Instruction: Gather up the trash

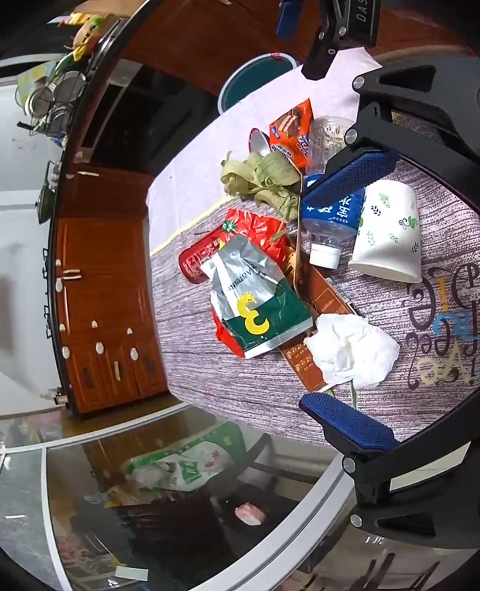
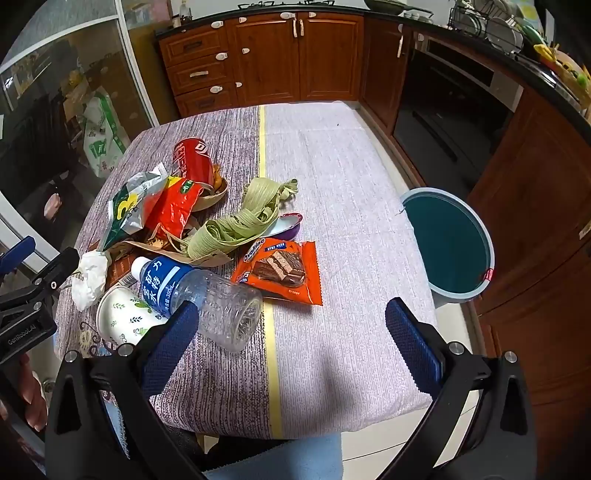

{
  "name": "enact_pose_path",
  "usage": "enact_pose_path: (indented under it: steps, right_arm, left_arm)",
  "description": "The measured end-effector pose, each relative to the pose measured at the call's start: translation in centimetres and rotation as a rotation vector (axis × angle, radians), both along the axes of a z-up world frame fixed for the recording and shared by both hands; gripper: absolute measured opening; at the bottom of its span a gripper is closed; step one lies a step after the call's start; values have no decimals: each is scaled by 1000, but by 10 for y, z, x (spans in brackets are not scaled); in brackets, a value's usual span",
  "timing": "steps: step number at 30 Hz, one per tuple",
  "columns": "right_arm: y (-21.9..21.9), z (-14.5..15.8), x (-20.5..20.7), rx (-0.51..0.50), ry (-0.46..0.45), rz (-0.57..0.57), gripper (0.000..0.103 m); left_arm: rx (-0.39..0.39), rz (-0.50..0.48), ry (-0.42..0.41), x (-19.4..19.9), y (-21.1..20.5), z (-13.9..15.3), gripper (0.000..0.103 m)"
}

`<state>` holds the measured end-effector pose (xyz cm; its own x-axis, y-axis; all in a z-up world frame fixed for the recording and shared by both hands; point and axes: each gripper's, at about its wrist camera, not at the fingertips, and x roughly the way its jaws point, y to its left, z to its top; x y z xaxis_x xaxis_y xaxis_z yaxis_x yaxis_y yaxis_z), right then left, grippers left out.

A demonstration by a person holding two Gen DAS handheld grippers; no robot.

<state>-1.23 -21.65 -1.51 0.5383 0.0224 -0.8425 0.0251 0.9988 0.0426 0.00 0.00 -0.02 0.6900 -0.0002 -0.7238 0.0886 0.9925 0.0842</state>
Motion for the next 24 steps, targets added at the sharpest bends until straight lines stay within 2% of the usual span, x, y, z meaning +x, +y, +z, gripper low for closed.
enact_pose_path:
  steps: [24]
  right_arm:
    - [-4,-1,-3,3,-4,-9,97]
  left_arm:
    - [5,-1,-12,0,-1,1,100]
